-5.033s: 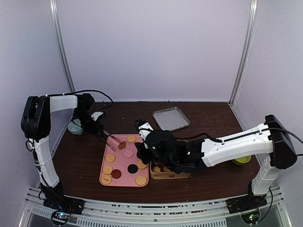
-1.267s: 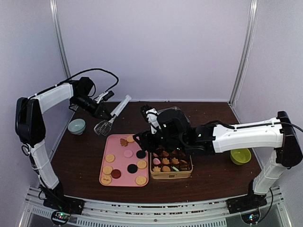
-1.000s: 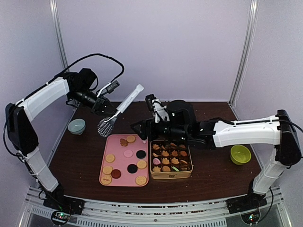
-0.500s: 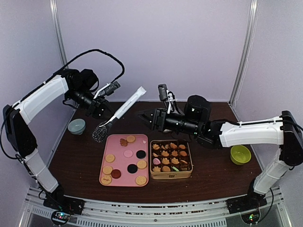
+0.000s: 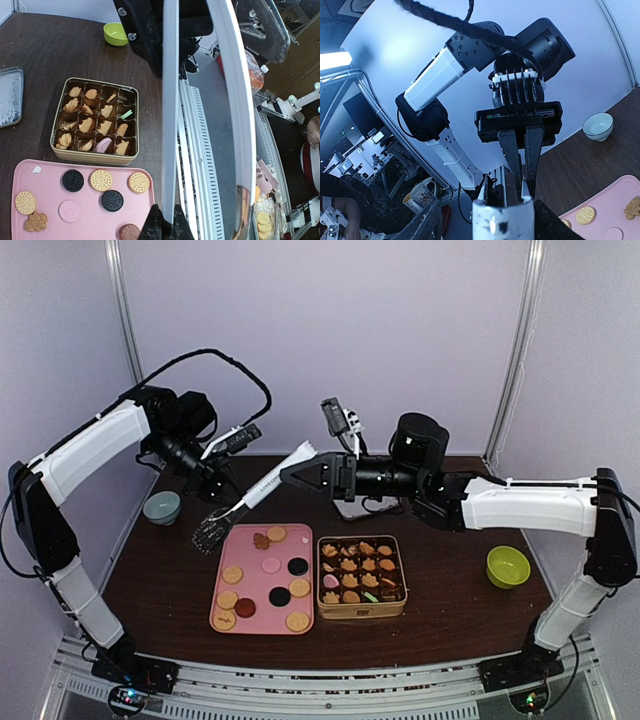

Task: Pack the cookies
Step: Pass from the left arm to the right

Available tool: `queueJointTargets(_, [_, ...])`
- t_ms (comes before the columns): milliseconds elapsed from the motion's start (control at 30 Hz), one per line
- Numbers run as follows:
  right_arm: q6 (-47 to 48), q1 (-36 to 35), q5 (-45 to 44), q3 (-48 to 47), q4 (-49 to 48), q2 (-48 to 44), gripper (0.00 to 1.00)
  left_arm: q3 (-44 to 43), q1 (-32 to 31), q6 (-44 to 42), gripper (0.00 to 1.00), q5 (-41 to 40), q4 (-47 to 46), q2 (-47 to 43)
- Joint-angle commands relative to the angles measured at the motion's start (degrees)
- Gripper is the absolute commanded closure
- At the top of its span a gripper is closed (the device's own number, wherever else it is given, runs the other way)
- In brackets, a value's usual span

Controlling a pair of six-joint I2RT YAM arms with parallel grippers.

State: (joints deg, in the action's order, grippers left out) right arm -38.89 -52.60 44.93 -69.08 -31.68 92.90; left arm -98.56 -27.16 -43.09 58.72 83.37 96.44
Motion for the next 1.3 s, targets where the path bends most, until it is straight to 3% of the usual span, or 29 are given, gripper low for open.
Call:
queueJointTargets(0, [-0.09, 0.27, 6.16, -3.64, 2.63, 2.76, 0.41, 0.13, -1.20, -1.23, 1.00, -0.20, 0.30, -0.73])
queueJointTargets(467, [-4.78, -0.16, 9.83, -7.49, -0.97, 7.98, 0.55, 0.25, -3.23, -2.01, 1.00, -3.16, 1.00, -0.73])
queueJointTargets(633, [-2.25, -1.32, 5.37, -5.84, 0.32, 6.72, 0.64, 0.32, -3.17, 0.57, 1.00, -4.64, -0.88, -0.57])
queueJointTargets(800, [3.16, -1.44, -3.76, -1.93, 4.02, 3.23, 0.70, 1.26, -3.09, 6.62, 0.80, -13.76, -6.39, -0.80])
queueJointTargets(833, [4.35, -1.39, -5.89, -1.50, 5.14, 2.57, 0.70, 1.53, -3.08, 8.57, 0.72, -16.50, -7.59, -0.95])
queueJointTargets(933, [7.77, -1.37, -10.21, -0.01, 8.93, 0.64, 0.71, 2.93, -2.40, 12.41, 0.42, -24.90, -11.28, -2.14])
queueJointTargets(1000, [9.67, -1.50, -12.55, 1.02, 10.88, -0.49, 0.71, 3.84, -1.20, 14.10, 0.09, -29.22, -13.36, -3.39])
queueJointTargets(1033, [10.49, -1.47, -13.80, 1.49, 11.89, -1.13, 0.71, 4.25, -0.37, 14.86, 0.03, -31.07, -14.35, -4.16])
queueJointTargets(1267, [19.12, -3.64, -25.43, 0.85, 22.16, -1.79, 0.71, 6.45, 6.81, 20.23, 0.02, -44.15, -21.40, -9.21])
